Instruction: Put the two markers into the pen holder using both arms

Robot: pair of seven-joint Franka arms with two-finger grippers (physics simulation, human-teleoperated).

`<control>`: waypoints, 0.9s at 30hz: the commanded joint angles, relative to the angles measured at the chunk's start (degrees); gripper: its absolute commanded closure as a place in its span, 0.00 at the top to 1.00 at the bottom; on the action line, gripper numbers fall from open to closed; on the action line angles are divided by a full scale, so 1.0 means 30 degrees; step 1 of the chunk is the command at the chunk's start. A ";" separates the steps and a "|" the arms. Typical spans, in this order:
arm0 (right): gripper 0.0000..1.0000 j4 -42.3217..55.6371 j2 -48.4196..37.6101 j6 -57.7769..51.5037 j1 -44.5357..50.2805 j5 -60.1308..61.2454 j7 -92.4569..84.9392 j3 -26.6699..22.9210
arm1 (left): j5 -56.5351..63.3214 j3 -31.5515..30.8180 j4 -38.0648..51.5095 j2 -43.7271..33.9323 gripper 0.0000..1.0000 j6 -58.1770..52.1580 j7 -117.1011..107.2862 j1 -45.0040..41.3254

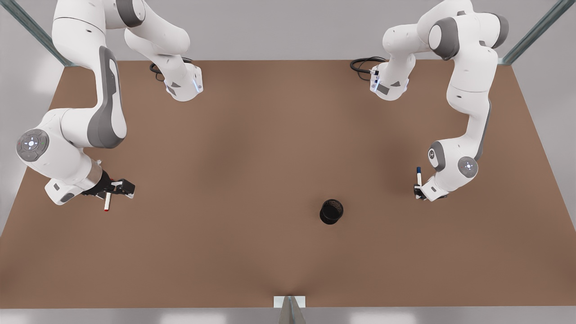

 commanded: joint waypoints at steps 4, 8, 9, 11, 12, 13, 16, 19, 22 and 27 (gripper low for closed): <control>1.00 0.0030 0.3403 0.1842 -0.0730 -0.0098 -0.0240 -0.0145 | 0.0006 -0.0026 -0.0031 -0.0049 0.34 0.0005 0.0245 0.0005; 1.00 0.0089 0.6041 0.3219 -0.1521 -0.0538 -0.0415 -0.0204 | -0.0053 -0.0027 -0.0002 -0.0049 0.29 0.0005 0.0127 0.0005; 1.00 0.0000 0.6218 0.3161 -0.2106 -0.0538 -0.0532 -0.0204 | -0.0111 -0.0027 -0.0002 -0.0049 0.27 -0.0024 0.0069 0.0005; 1.00 -0.0145 0.6247 0.3074 -0.3044 -0.0567 -0.1733 -0.0204 | -0.0141 -0.0027 -0.0002 -0.0049 0.24 -0.0024 -0.0018 0.0005; 1.00 -0.0496 0.6247 0.3219 -0.3659 -0.1211 -0.2260 -0.0175 | -0.0141 -0.0027 0.0028 -0.0107 0.23 -0.0053 -0.0048 0.0005; 1.00 -0.0672 0.6247 0.3307 -0.3981 -0.1241 -0.2319 -0.0175 | -0.0141 -0.0027 0.0057 -0.0166 0.21 -0.0083 -0.0136 0.0035; 1.00 -0.0849 0.7242 0.4917 -0.5417 -0.1856 -0.3841 -0.0175 | -0.0228 -0.0056 0.0116 -0.0663 0.21 -0.0288 -0.0341 0.0005; 1.00 -0.0849 0.7595 0.5505 -0.5740 -0.2853 -0.4487 -0.0175 | -0.0609 -0.0056 0.0964 -0.1512 0.21 -0.2454 -0.0663 0.0005; 1.00 -0.1141 0.7975 0.5884 -0.5857 -0.3937 -0.4488 -0.0175 | -0.0580 -0.0056 0.1696 -0.2216 0.21 -0.4095 -0.1483 -0.0170; 0.91 -0.1670 0.8444 0.6647 -0.6883 -0.3937 -0.5045 0.0030 | -0.0434 -0.0115 0.3308 -0.2978 0.21 -0.6879 -0.3241 -0.0727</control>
